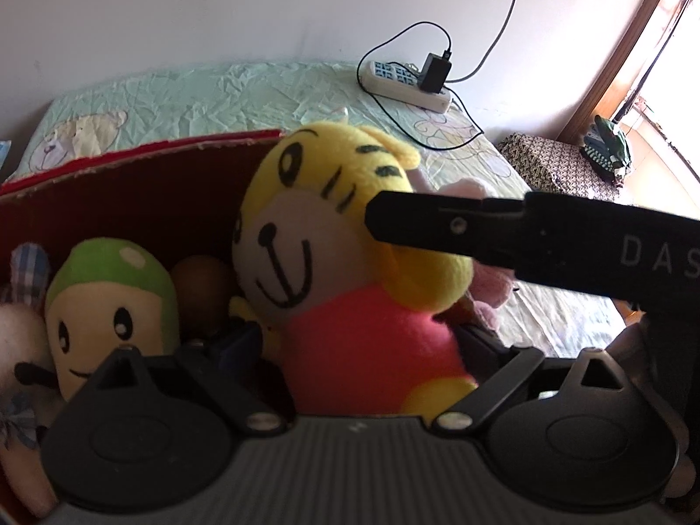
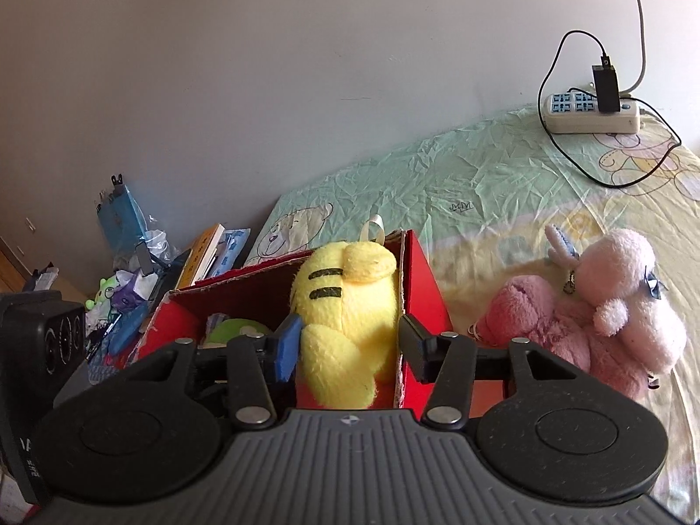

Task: Organize objects
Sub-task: 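Lower the yellow tiger plush into the red box with both grippers, then open both grippers to release the tiger plush in the box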

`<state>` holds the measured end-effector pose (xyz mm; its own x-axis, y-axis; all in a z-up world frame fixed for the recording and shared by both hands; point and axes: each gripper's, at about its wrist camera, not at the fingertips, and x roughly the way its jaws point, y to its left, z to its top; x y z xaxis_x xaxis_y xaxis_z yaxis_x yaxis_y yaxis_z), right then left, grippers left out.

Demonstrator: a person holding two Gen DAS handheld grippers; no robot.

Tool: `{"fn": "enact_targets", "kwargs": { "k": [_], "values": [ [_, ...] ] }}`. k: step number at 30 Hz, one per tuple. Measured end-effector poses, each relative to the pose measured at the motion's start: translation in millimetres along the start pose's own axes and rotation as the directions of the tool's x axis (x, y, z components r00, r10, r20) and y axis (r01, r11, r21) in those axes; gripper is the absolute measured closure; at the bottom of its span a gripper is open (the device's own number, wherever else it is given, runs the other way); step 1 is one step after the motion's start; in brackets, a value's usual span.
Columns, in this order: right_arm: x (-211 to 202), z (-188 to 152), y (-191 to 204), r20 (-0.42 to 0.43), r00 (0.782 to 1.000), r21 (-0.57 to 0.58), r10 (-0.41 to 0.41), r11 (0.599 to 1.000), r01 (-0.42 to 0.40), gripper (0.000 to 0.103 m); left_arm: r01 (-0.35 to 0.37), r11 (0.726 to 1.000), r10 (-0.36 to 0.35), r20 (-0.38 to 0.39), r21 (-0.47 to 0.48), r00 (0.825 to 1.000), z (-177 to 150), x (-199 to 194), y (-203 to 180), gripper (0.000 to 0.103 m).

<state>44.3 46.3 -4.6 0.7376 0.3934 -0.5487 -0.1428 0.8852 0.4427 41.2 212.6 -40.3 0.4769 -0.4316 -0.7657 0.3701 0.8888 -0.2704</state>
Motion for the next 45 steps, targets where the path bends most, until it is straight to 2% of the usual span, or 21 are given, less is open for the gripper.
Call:
{"fn": "enact_targets", "kwargs": {
  "k": [6,12,27,45],
  "values": [
    [2,-1,2,0.009,1.000,-0.018,-0.025,1.000,0.026,0.050,-0.012,1.000,0.012,-0.023,-0.012,1.000,1,4,2,0.005],
    [5,-2,-5,-0.025,1.000,0.042,-0.012,0.999,0.013,0.050,-0.049,0.999,0.050,-0.035,0.011,0.998,1,7,-3,0.005],
    [-1,-5,2,-0.013,0.999,-0.042,-0.031,0.999,0.030,0.050,-0.110,0.994,0.109,-0.045,-0.008,0.993,-1,8,-8,0.002],
    [-11,-10,4,-0.002,0.999,-0.075,-0.035,0.997,0.035,0.050,-0.170,0.985,0.169,-0.044,-0.018,0.985,-6,5,-18,0.001]
  ]
}}
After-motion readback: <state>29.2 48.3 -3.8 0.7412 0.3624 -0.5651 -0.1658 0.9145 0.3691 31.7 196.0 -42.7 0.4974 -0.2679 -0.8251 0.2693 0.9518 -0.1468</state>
